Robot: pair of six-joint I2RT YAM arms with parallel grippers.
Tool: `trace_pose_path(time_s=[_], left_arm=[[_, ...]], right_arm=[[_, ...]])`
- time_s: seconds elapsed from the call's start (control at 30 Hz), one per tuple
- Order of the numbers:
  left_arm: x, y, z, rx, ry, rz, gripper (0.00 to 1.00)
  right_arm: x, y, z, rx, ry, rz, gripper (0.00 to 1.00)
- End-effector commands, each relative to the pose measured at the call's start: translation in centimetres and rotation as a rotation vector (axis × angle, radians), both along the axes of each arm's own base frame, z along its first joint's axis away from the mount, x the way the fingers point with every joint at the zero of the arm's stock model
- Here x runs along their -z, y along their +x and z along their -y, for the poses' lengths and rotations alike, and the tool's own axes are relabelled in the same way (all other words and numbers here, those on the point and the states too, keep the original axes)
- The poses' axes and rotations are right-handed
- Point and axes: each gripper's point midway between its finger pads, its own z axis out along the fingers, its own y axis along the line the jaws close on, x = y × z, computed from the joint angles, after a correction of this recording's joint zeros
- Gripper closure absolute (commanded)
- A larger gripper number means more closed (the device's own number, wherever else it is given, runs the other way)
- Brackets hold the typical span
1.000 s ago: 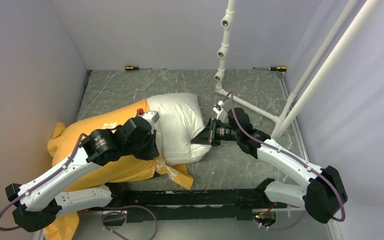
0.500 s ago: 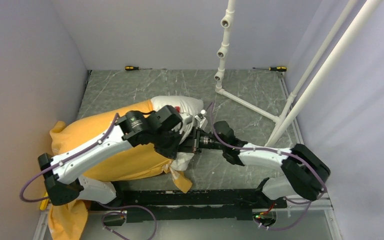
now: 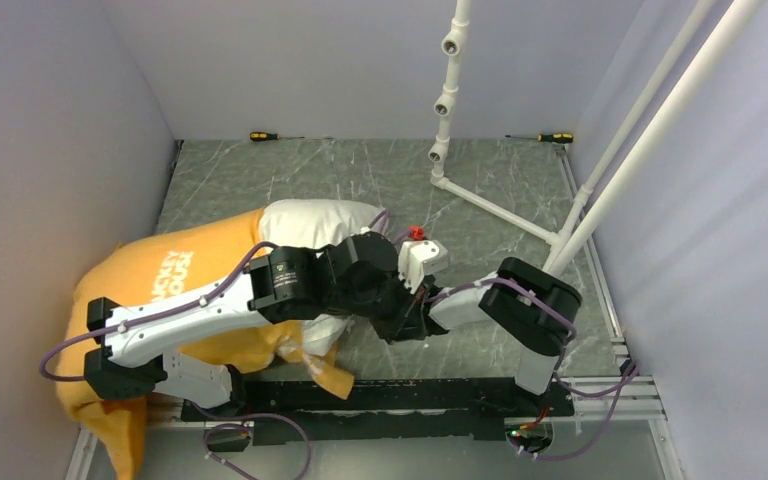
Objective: Put the pillow into the pillowcase
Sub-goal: Stuff the pillow into the pillowcase.
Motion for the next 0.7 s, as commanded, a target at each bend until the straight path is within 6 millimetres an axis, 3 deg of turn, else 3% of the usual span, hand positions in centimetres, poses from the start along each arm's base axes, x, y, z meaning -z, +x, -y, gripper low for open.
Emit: trace_pose_path(time_s=[0.0, 0.07, 0.13, 0.2, 0.3, 0.47, 0.6, 0.67], left_arm=[[-10.6, -1.1, 3.7, 0.064, -0.419, 0.051, 1.00], [-9.1, 0.3, 2.4, -0.026, -0.322, 0.072, 0.92], [-8.4, 2.1, 0.3, -0.145, -0.236, 0.119, 0.72], [-8.1, 4.5, -3.1, -0.308, -0.153, 0.193, 0.47], [-8.6, 7.9, -9.9, -0.590, -0.051, 0.315, 0.26], [-7.6, 11.2, -18.4, -0.834, 0.159, 0.450, 0.12], [-5.7, 14.0, -21.6, -0.913, 0.299, 0.384, 0.11], [-4.9, 15.4, -23.0, -0.969, 0.353, 0.357, 0.11]], right_arm=[[-4.3, -3.5, -1.6, -0.147, 0.162, 0.068, 1.00], [-2.9, -3.5, -1.2, -0.129, 0.107, 0.050, 1.00], [-1.5, -3.3, -0.7, -0.098, 0.042, 0.035, 1.00], [0.2, -3.1, 0.0, -0.054, -0.040, 0.022, 0.97], [2.5, -3.2, 1.2, -0.022, -0.178, 0.027, 0.86], [3.2, -2.8, 3.1, 0.039, -0.348, 0.086, 0.47], [2.6, -1.6, 5.2, 0.130, -0.486, 0.159, 0.06], [2.3, -0.9, 6.6, 0.185, -0.573, 0.183, 0.01]])
